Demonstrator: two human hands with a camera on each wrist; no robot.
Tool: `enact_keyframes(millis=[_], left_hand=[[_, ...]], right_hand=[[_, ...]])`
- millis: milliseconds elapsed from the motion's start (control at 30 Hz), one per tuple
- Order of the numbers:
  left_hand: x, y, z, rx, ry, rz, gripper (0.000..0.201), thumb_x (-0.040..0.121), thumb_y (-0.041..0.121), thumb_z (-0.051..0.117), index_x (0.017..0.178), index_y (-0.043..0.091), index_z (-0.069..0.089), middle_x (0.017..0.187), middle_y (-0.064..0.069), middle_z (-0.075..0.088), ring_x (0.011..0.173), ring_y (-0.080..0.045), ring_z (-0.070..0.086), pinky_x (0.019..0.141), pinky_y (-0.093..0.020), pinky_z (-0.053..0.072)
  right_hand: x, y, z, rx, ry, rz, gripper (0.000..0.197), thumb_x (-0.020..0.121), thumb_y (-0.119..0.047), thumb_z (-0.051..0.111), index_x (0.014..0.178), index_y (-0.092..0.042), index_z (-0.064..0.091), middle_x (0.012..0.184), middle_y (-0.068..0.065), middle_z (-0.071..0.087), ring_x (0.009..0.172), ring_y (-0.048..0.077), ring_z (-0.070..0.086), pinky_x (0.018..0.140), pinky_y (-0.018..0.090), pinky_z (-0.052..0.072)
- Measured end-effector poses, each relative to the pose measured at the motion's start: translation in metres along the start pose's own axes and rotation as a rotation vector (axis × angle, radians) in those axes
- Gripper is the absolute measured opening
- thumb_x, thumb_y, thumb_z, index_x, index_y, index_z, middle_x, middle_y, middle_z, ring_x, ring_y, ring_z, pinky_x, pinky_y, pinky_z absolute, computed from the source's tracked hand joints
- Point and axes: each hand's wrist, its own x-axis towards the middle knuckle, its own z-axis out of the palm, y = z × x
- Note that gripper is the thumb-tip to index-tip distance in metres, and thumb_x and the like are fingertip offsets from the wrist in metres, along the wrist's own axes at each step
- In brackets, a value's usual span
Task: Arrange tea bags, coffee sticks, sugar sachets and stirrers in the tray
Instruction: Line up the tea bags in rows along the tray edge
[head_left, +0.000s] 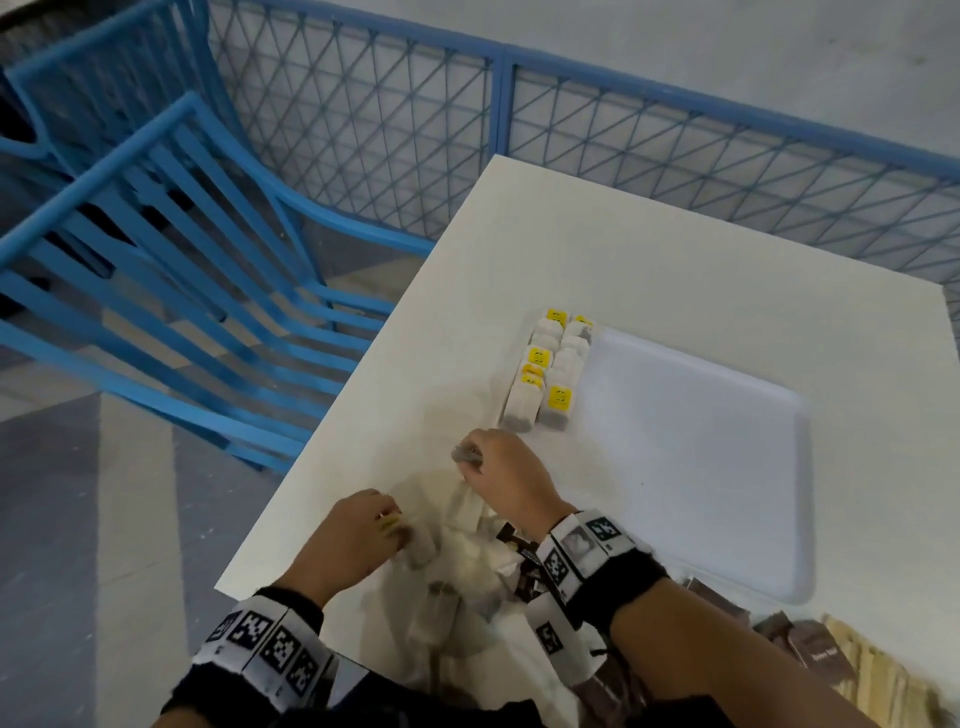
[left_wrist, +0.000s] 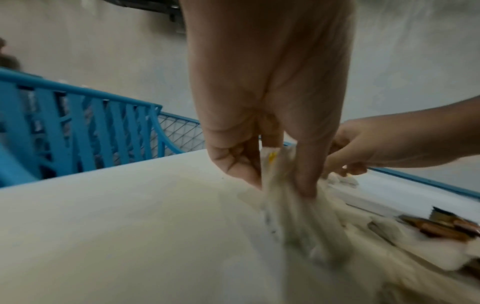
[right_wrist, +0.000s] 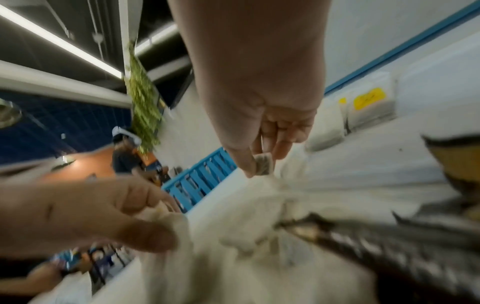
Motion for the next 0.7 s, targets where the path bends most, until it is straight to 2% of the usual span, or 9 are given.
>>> enact_keyframes(millis=[100, 233, 300, 367, 433, 533, 567, 633, 700], left_hand=[[-0.005, 0.0, -0.008, -0.226, 0.062, -0.031, 0.017, 0.09, 0.028, 0.058, 0.089, 0.011, 0.057, 0.082, -0.002, 0.062, 0.075, -0.015, 0.056, 0.063, -0.015, 0.04], [-0.01, 0.013, -0.016, -0.731, 0.047, -0.086, 0.017, 0.098, 0.021, 0.044, 0.096, 0.006, 0.051, 0.097, -0.013, 0.062, 0.08, -0.014, 0.064, 0.076, -0.026, 0.053], [-0.011, 0.022, -0.019, -1.005, -0.012, -0.102, 0.018, 0.1, 0.021, 0.039, 0.098, 0.005, 0.047, 0.105, -0.015, 0.06, 0.087, -0.019, 0.067, 0.074, -0.029, 0.057], [-0.012, 0.03, -0.021, -1.15, -0.064, -0.092, 0.023, 0.1, 0.027, 0.035, 0.105, 0.007, 0.046, 0.107, -0.016, 0.06, 0.089, -0.023, 0.067, 0.073, -0.031, 0.058], [-0.014, 0.032, -0.021, -1.156, -0.148, -0.036, 0.037, 0.095, 0.043, 0.045, 0.115, 0.012, 0.047, 0.102, -0.012, 0.067, 0.092, -0.022, 0.067, 0.075, -0.031, 0.057], [-0.017, 0.025, -0.02, -1.098, -0.254, 0.017, 0.076, 0.061, 0.064, 0.073, 0.119, 0.02, 0.052, 0.099, -0.006, 0.07, 0.096, -0.021, 0.067, 0.079, -0.029, 0.055], [-0.018, 0.021, -0.02, -1.098, -0.269, 0.021, 0.08, 0.057, 0.062, 0.077, 0.12, 0.019, 0.053, 0.101, -0.009, 0.069, 0.098, -0.023, 0.066, 0.081, -0.029, 0.055], [-0.02, 0.013, -0.02, -1.116, -0.293, 0.032, 0.077, 0.058, 0.056, 0.079, 0.12, 0.018, 0.055, 0.104, -0.013, 0.067, 0.1, -0.025, 0.064, 0.083, -0.029, 0.054], [-0.023, 0.007, -0.019, -1.099, -0.309, 0.041, 0.071, 0.061, 0.051, 0.08, 0.118, 0.017, 0.056, 0.105, -0.014, 0.064, 0.098, -0.025, 0.063, 0.082, -0.029, 0.053]], right_hand=[[-0.015, -0.012, -0.017, 0.286, 0.091, 0.023, 0.021, 0.088, -0.026, 0.061, 0.103, -0.013, 0.057, 0.08, -0.01, 0.057, 0.063, 0.005, 0.051, 0.066, 0.024, 0.044], [-0.037, -0.03, -0.024, 0.464, 0.12, -0.068, 0.019, 0.082, -0.024, 0.069, 0.097, -0.016, 0.058, 0.083, -0.005, 0.064, 0.07, 0.014, 0.057, 0.069, 0.02, 0.046], [-0.044, -0.036, -0.02, 0.435, 0.083, -0.127, 0.018, 0.083, -0.024, 0.069, 0.098, -0.017, 0.061, 0.089, -0.003, 0.066, 0.073, 0.01, 0.056, 0.07, 0.015, 0.044], [-0.048, -0.039, -0.016, 0.38, 0.046, -0.175, 0.019, 0.083, -0.021, 0.068, 0.1, -0.015, 0.063, 0.089, -0.005, 0.065, 0.074, 0.003, 0.053, 0.071, 0.009, 0.04], [-0.051, -0.04, -0.012, 0.316, -0.001, -0.226, 0.018, 0.084, -0.018, 0.066, 0.102, -0.012, 0.065, 0.08, -0.017, 0.057, 0.074, 0.0, 0.046, 0.071, 0.005, 0.034], [-0.056, -0.04, -0.011, 0.282, -0.067, -0.315, 0.013, 0.087, -0.015, 0.061, 0.097, -0.007, 0.065, 0.07, -0.024, 0.044, 0.075, 0.002, 0.039, 0.071, 0.005, 0.031], [-0.059, -0.039, -0.012, 0.304, -0.079, -0.347, 0.012, 0.087, -0.013, 0.062, 0.095, -0.006, 0.066, 0.072, -0.021, 0.049, 0.076, 0.002, 0.041, 0.071, 0.004, 0.031], [-0.064, -0.037, -0.012, 0.348, -0.116, -0.386, 0.014, 0.086, -0.011, 0.062, 0.098, -0.006, 0.068, 0.08, -0.004, 0.065, 0.078, 0.003, 0.048, 0.071, 0.002, 0.034], [-0.07, -0.034, -0.01, 0.418, -0.166, -0.345, 0.02, 0.087, -0.012, 0.062, 0.106, -0.009, 0.069, 0.094, 0.005, 0.071, 0.081, 0.0, 0.057, 0.074, 0.004, 0.04]])
